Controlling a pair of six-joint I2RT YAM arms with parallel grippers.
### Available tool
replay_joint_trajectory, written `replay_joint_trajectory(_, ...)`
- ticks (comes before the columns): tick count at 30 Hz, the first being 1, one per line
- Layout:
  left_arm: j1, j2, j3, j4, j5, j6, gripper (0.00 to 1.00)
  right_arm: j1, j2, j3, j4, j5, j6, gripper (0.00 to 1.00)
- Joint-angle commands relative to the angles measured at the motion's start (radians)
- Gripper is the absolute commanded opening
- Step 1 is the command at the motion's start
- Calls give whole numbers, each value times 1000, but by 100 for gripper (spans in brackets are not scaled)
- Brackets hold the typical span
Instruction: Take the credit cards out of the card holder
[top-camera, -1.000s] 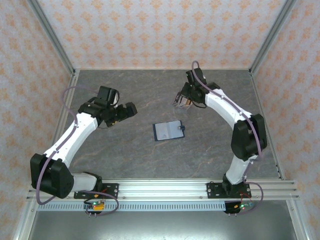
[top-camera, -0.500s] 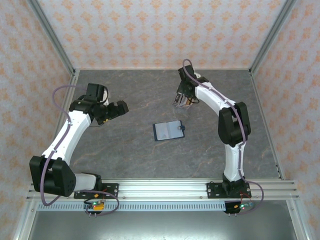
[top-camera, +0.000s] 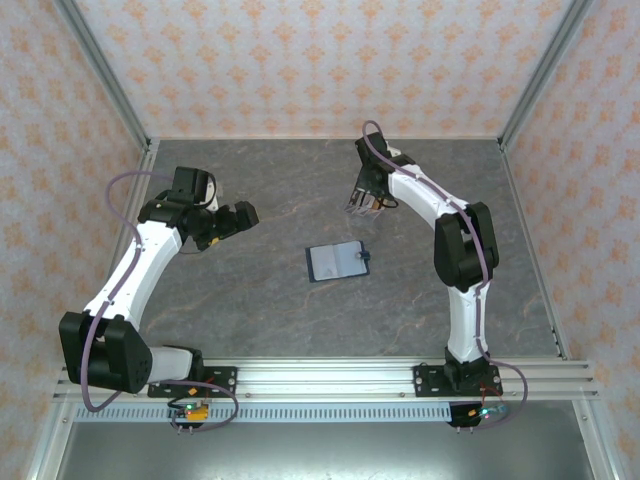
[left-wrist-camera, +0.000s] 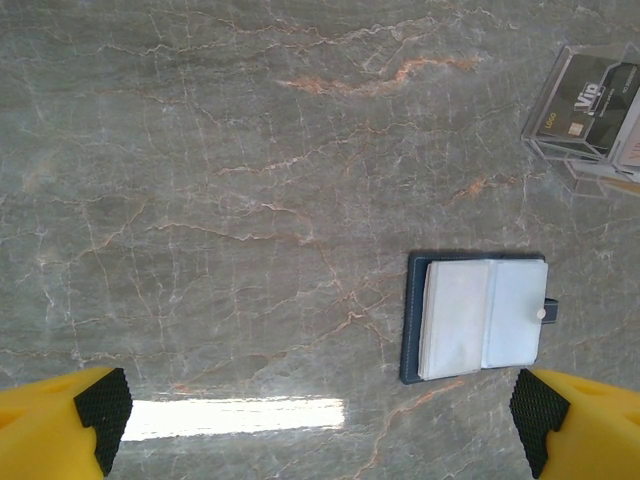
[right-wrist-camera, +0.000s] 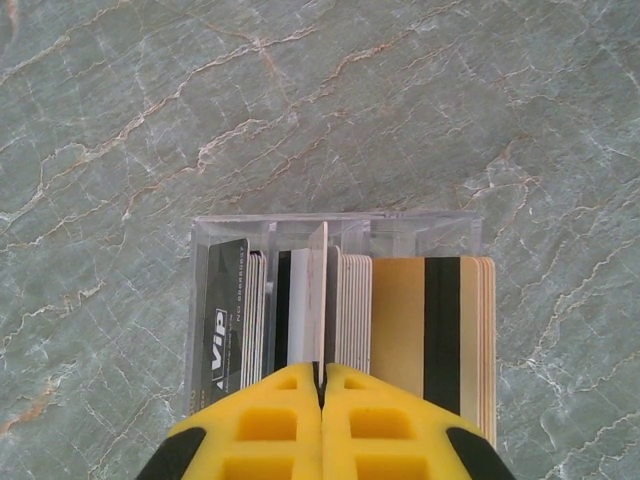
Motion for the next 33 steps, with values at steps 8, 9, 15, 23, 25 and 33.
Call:
replay_joint_trajectory(8, 8, 18, -14, -3, 22, 11, 100, -5, 30, 8, -73, -55, -85, 0)
replay_joint_trajectory(9, 8, 20, -14, -4, 23, 12, 100, -3, 29, 8, -80, -56, -93, 0)
replay_joint_trajectory(15, 7, 24, -17, -1, 31, 11, 100, -8, -11, -38, -79, -62, -120, 0)
replay_joint_trajectory(23, 8, 26, -17, 0, 42, 11, 100, -12, -36, -26, -76, -91, -115, 12)
replay_joint_trajectory(25, 8, 25, -17, 0, 42, 11, 100, -13, -51, -19, -79, -90, -113, 16)
replay_joint_trajectory(33, 8, 29, -23, 9, 52, -11, 100, -12, -166, -56, -92, -87, -101, 25)
